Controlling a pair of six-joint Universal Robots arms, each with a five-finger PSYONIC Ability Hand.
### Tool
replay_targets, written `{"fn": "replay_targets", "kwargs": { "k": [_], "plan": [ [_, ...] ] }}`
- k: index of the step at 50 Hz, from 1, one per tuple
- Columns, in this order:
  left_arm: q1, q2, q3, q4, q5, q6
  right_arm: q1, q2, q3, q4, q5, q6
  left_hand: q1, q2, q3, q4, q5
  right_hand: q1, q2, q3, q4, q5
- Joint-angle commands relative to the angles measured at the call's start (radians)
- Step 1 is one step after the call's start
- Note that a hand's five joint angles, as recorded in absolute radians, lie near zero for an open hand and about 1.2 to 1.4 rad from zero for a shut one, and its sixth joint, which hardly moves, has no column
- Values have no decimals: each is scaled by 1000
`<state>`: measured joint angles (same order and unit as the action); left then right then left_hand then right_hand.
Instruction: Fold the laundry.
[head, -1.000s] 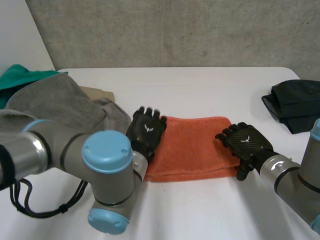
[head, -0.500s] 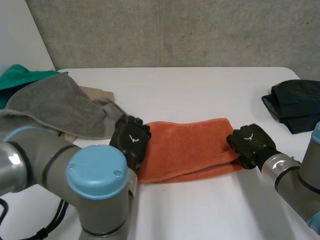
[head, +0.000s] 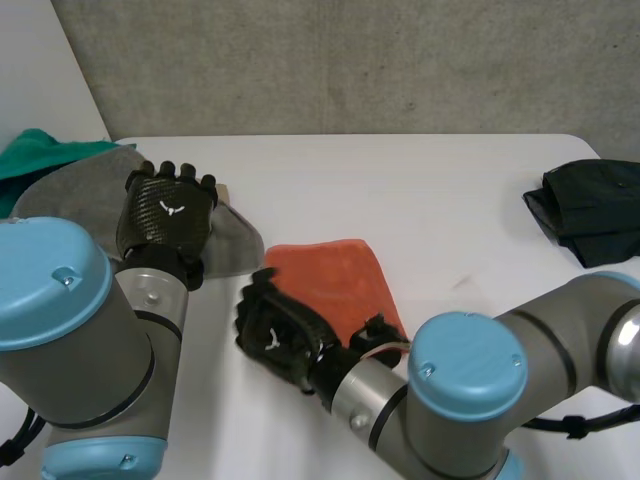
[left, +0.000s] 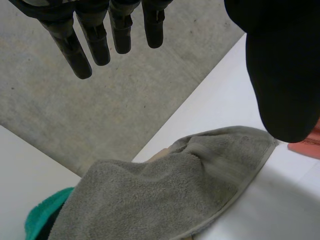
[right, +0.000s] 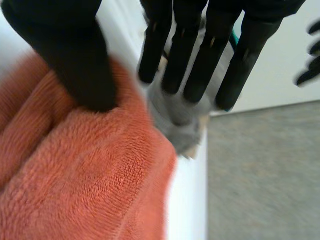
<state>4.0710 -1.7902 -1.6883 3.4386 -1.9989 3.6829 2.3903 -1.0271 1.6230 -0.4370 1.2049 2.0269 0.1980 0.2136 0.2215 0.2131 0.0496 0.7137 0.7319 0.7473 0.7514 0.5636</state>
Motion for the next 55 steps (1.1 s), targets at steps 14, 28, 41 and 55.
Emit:
{"fn": "replay_targets", "kwargs": {
  "k": [14,28,41,55],
  "plan": [
    [-136,-234,232,22,239,-267,-373,-171,-106,374,73,1079,30,14,7,15,4,-539,-557,-573,-577,-564],
    [-141,-468,337,-274,23,-264,-364,128,-299,515,38,938,71,56,48,56,45,-524,-542,-557,-562,-548],
    [-144,-371,329,-289,9,-224,-327,47,-270,465,214,693,65,50,42,50,39,-329,-347,-363,-367,-354],
    [-123,-72,249,-206,270,-225,-200,-203,181,72,104,670,33,17,10,18,7,-447,-465,-480,-484,-471]
  ]
}}
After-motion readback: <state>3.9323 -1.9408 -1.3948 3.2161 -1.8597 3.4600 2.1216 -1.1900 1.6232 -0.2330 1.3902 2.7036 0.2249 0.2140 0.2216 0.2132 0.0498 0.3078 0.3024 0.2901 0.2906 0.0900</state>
